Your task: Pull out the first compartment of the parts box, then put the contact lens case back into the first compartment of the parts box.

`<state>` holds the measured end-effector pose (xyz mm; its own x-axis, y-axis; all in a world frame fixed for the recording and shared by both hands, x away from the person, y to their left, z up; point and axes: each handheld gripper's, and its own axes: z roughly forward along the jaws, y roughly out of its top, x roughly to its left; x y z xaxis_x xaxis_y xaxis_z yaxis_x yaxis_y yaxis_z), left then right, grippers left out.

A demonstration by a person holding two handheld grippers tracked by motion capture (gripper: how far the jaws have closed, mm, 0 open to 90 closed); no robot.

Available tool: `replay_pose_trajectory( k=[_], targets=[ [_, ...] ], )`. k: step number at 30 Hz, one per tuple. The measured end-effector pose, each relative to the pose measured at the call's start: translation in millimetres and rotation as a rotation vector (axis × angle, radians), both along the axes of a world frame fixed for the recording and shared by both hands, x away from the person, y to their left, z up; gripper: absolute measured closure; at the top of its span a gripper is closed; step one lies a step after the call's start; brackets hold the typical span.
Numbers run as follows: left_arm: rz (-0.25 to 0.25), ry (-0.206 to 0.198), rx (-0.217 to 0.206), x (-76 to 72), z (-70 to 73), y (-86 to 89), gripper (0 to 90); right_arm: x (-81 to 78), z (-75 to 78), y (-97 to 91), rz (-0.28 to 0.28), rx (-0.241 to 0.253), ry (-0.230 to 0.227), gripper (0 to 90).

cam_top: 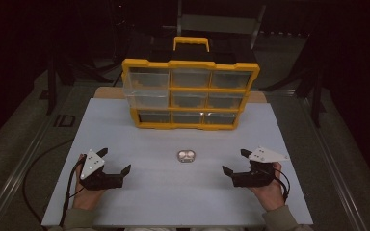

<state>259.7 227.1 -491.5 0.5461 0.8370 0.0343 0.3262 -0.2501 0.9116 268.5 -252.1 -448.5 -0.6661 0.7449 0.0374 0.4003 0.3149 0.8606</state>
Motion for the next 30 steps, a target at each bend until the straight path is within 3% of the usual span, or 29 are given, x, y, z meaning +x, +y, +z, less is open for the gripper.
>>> replay_pose_trajectory(
  k=[13,30],
  targets=[
    [-0.001,0.003,0.001,0.3,-0.7,-0.9,0.0,20.7,15.2,16.0,0.060,-0.038,0.050,7.7],
    [-0.008,0.010,-0.003,0.1,-0.7,-0.8,0.0,40.6,28.9,37.6,0.117,-0.093,0.077,7.6]
  ],
)
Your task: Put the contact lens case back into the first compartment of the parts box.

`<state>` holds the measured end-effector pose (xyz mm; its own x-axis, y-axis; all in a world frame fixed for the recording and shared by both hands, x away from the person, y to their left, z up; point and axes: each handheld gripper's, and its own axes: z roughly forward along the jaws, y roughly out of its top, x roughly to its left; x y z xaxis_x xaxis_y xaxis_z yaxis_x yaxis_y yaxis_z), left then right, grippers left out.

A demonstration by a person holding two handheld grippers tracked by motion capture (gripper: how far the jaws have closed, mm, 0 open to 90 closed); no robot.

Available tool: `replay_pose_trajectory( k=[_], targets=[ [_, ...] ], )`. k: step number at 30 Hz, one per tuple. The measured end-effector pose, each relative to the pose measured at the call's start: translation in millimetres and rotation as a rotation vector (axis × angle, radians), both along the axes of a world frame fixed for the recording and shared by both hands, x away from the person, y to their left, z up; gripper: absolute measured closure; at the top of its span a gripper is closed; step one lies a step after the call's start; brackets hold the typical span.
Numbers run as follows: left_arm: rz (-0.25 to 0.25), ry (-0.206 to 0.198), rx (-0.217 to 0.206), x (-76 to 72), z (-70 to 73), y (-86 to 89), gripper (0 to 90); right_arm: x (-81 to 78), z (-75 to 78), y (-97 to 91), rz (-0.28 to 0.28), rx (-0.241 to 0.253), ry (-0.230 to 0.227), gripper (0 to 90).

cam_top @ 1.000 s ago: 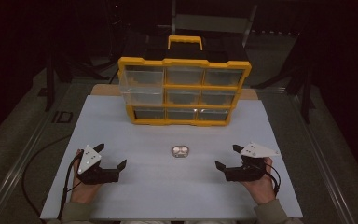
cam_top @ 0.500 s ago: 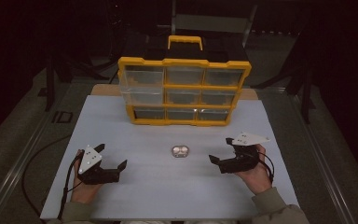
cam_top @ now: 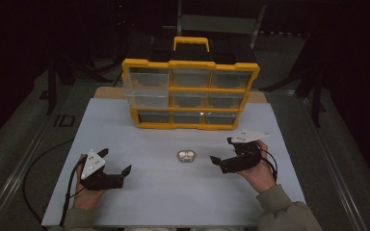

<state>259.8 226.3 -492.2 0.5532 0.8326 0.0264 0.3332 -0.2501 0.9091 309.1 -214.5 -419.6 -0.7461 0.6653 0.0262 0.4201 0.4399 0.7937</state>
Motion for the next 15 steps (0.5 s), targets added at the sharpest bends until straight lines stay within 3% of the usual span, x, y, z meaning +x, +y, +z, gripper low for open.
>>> replay_pose_trajectory(
  k=[15],
  targets=[
    [0.001,-0.001,-0.003,-0.4,0.3,0.7,0.0,19.4,9.3,23.7,0.065,-0.077,0.024,7.6]
  ],
)
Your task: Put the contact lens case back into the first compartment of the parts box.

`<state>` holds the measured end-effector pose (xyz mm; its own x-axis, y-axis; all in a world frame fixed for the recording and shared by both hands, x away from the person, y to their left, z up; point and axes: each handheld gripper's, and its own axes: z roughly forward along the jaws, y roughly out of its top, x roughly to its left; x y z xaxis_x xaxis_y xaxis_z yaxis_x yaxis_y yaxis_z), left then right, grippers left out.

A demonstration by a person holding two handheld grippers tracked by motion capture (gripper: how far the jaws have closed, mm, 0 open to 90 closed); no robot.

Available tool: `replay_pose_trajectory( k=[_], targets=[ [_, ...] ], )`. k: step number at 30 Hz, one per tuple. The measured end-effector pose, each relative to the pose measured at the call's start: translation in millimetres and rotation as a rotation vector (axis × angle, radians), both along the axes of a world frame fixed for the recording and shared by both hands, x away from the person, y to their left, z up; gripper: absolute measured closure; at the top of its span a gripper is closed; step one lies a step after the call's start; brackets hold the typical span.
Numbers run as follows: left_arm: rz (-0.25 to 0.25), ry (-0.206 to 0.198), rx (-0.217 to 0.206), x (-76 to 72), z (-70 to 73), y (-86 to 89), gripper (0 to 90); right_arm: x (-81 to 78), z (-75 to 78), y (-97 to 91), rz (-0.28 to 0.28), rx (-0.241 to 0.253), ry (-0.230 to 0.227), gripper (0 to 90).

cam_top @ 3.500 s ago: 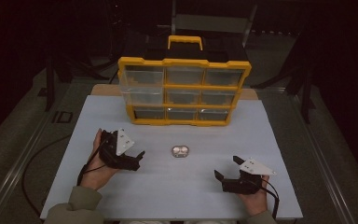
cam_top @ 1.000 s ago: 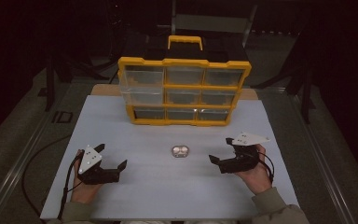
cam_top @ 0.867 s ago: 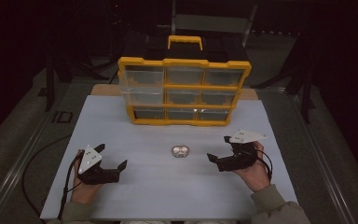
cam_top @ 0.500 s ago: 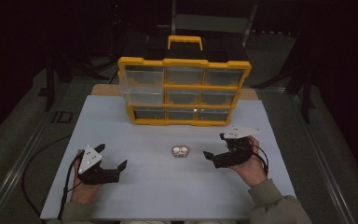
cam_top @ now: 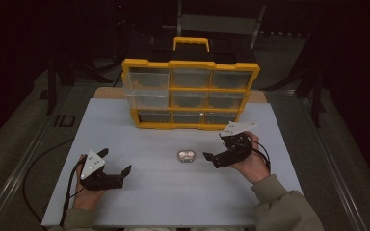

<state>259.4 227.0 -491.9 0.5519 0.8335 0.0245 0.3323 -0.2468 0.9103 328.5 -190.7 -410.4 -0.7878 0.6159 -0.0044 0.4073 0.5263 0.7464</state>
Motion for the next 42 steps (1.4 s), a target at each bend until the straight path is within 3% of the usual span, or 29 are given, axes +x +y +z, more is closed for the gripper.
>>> replay_pose_trajectory(
  k=[17,21,27,35,42],
  targets=[
    [0.001,0.004,-0.004,0.4,-0.7,0.6,0.0,21.6,3.6,33.1,0.064,-0.084,0.041,7.7],
    [0.000,0.004,-0.006,0.3,-0.7,1.1,0.0,27.9,0.2,42.3,0.090,-0.130,0.049,7.7],
    [0.003,0.005,-0.010,0.1,-0.7,2.1,0.0,38.1,-7.8,55.3,0.124,-0.166,0.068,7.7],
    [0.003,0.003,-0.015,-0.3,-0.5,3.3,0.0,51.4,-27.2,65.9,0.157,-0.197,0.140,7.7],
    [0.003,0.004,-0.014,-0.2,-0.7,3.4,0.0,59.3,-39.9,74.4,0.172,-0.220,0.171,7.7]
  ],
)
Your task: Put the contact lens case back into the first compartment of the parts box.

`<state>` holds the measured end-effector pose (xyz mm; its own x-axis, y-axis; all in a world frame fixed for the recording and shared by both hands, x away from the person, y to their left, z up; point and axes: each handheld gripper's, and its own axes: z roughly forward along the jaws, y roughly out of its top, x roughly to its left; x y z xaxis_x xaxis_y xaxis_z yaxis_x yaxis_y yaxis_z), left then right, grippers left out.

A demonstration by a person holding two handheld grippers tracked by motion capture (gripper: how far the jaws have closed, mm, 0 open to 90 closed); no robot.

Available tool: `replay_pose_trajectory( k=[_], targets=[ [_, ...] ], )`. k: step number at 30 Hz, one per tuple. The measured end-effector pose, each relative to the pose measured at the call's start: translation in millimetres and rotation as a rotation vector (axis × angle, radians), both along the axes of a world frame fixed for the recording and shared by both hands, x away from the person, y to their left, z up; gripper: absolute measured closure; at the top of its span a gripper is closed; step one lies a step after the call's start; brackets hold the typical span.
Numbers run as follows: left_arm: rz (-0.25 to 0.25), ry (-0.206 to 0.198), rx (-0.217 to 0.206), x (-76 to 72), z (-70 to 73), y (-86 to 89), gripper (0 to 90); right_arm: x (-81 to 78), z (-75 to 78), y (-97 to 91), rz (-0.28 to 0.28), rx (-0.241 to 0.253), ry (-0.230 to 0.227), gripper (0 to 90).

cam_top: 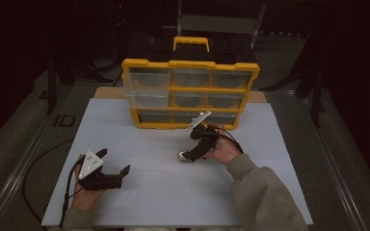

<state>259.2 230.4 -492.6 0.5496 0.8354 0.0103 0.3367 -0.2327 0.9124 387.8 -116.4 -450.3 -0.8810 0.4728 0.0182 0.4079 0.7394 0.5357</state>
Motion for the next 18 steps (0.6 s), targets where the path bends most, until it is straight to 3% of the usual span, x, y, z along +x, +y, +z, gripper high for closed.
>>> replay_pose_trajectory(
  k=[9,12,18],
  targets=[
    [-0.001,0.000,-0.001,-0.1,0.1,0.1,0.0,4.7,-7.0,12.5,0.034,-0.015,0.016,7.7],
    [0.000,-0.001,-0.001,-0.2,0.1,0.2,0.0,5.6,-9.7,19.0,0.052,-0.050,0.016,7.7],
    [-0.001,-0.001,0.000,-0.2,0.1,0.9,0.0,8.5,-16.6,26.9,0.087,-0.069,0.035,7.8]
  ],
)
